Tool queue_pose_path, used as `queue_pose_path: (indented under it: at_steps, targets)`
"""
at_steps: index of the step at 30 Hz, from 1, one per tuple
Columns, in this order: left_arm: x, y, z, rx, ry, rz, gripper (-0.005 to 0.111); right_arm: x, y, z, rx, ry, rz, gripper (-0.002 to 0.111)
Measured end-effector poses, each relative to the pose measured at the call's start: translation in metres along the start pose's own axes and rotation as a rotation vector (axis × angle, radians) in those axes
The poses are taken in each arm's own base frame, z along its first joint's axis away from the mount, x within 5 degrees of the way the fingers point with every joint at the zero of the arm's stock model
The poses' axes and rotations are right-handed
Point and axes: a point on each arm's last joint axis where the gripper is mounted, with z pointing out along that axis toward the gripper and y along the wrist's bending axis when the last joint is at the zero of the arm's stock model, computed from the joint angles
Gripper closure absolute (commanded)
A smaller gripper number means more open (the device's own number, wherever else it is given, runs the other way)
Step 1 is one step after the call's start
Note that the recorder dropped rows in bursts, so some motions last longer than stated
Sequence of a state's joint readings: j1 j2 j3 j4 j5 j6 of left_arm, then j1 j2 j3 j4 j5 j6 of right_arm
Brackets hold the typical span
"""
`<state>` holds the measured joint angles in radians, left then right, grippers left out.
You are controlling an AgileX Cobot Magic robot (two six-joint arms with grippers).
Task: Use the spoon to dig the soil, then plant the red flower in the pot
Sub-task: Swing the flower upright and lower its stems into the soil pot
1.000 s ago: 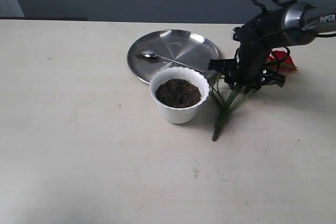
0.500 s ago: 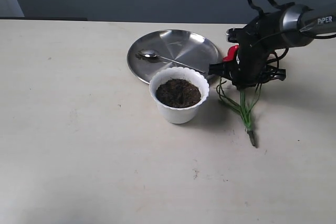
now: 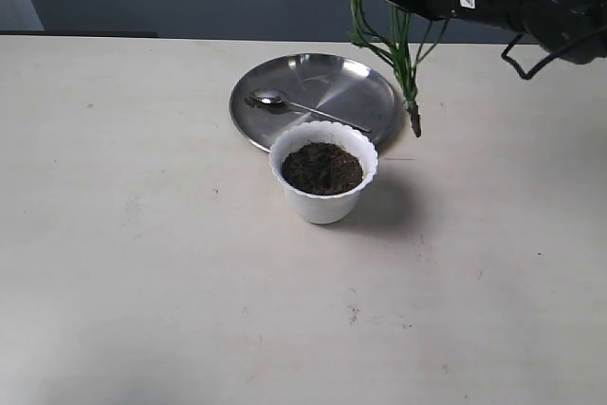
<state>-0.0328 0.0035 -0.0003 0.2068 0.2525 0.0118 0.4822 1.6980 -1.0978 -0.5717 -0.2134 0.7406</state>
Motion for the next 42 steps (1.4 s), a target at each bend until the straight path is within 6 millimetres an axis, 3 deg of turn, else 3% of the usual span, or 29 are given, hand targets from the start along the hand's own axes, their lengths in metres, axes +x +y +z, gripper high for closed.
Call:
queue_pose_path:
  at_steps: [7, 17, 21, 28, 35, 42]
  targets:
    - [0.000, 0.000, 0.000, 0.000, 0.000, 0.000, 0.106, 0.017, 0.007, -0.013, -0.164, -0.282, 0.036, 0.109]
    - [0.000, 0.000, 0.000, 0.000, 0.000, 0.000, 0.106, 0.057, 0.007, -0.044, -0.255, -0.501, 0.013, 0.109]
    - [0.000, 0.000, 0.000, 0.000, 0.000, 0.000, 0.106, 0.070, 0.012, -0.037, -0.317, -0.460, -0.060, 0.109]
    - [0.000, 0.000, 0.000, 0.000, 0.000, 0.000, 0.106, 0.093, 0.012, -0.008, -0.380, -0.372, -0.101, 0.109]
    - [0.000, 0.000, 0.000, 0.000, 0.000, 0.000, 0.106, 0.084, 0.021, 0.007, -0.494, -0.378, -0.151, 0.109]
    - [0.000, 0.000, 0.000, 0.000, 0.000, 0.000, 0.106, 0.082, 0.025, 0.008, -0.550, -0.360, -0.115, 0.109]
